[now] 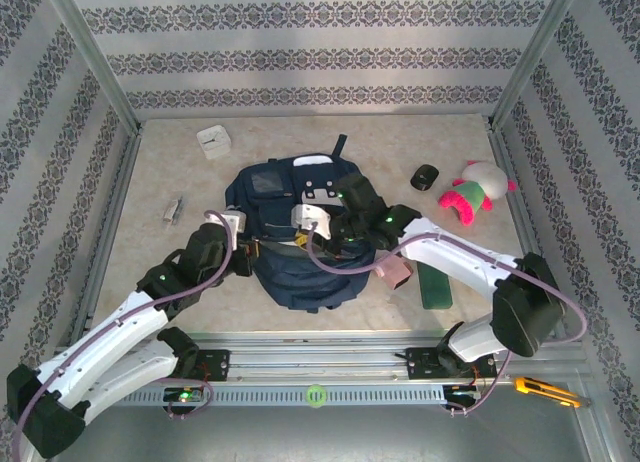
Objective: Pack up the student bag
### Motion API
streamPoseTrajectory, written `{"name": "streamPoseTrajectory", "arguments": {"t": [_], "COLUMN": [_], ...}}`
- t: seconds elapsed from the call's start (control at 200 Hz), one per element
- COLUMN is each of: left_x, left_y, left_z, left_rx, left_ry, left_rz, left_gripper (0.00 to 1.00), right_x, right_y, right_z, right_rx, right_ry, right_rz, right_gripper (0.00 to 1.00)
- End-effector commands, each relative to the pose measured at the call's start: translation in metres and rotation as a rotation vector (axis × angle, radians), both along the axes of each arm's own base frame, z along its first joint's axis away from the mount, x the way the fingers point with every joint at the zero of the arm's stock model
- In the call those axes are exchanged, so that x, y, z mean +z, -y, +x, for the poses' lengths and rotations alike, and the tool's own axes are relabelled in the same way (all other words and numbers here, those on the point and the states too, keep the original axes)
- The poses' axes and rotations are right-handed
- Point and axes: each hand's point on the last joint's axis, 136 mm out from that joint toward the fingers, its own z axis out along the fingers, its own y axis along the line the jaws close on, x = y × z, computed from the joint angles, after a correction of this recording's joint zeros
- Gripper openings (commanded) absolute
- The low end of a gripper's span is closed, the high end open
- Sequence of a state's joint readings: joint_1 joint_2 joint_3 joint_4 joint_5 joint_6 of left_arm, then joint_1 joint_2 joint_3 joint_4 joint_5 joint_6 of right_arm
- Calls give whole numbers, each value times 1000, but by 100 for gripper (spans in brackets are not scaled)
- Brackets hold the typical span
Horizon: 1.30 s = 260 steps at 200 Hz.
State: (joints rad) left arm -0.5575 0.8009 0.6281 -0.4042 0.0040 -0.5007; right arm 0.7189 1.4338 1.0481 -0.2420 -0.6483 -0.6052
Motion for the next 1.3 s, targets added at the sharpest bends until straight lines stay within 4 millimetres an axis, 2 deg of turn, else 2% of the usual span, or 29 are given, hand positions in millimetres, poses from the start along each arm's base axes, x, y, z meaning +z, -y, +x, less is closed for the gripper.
{"name": "streamPoseTrajectory", "arguments": {"t": [0.0, 0.115, 0.23, 0.265, 0.35, 0.43, 0.56, 0.645, 0.744, 0.904, 0.944, 1.004, 1.094, 1.199, 1.294], "left_x": [-9, -17, -23, -23, -15, 3, 36, 50, 53, 53, 55, 59, 66, 72, 69], "left_y": [-39, -56, -73, -74, -73, -74, -79, -85, -93, -75, -68, -62, -53, -41, -34], "left_z": [21, 47, 72, 76, 82, 80, 68, 57, 46, 43, 44, 45, 47, 51, 56], "left_rx": [155, 208, 282, 292, 277, 282, 311, 337, 368, 243, 194, 149, 85, 8, -12], "left_ry": [-6, -29, -74, -89, -85, -41, 49, 80, 69, 66, 81, 110, 167, 216, 207], "left_rz": [68, 97, 79, 73, 68, 53, 0, -9, 4, 1, -5, -13, -16, -28, -53], "left_gripper": [0, 0, 1, 6, 32, 47, 60, 62, 62, 62, 62, 62, 63, 63, 64], "right_x": [24, 31, 34, 33, 32, 29, 24, 19, 8, 2, 4, 12, 28, 40, 42], "right_y": [10, 14, 12, 10, 6, 1, -15, -27, -42, -53, -53, -50, -42, -23, 8], "right_z": [-41, -48, -37, -30, -13, 5, 37, 53, 65, 69, 65, 55, 43, 41, 44], "right_rx": [222, 267, 229, 197, 133, 84, 33, 34, 63, 107, 124, 147, 106, -82, -290], "right_ry": [9, 7, 9, 18, 47, 76, 115, 126, 101, 80, 71, 35, -56, -231, -392], "right_rz": [111, 139, 144, 135, 116, 95, 85, 90, 90, 99, 103, 112, 128, 117, 90], "right_gripper": [0, 0, 0, 0, 0, 0, 0, 0, 0, 0, 8, 27, 44, 56, 59]}}
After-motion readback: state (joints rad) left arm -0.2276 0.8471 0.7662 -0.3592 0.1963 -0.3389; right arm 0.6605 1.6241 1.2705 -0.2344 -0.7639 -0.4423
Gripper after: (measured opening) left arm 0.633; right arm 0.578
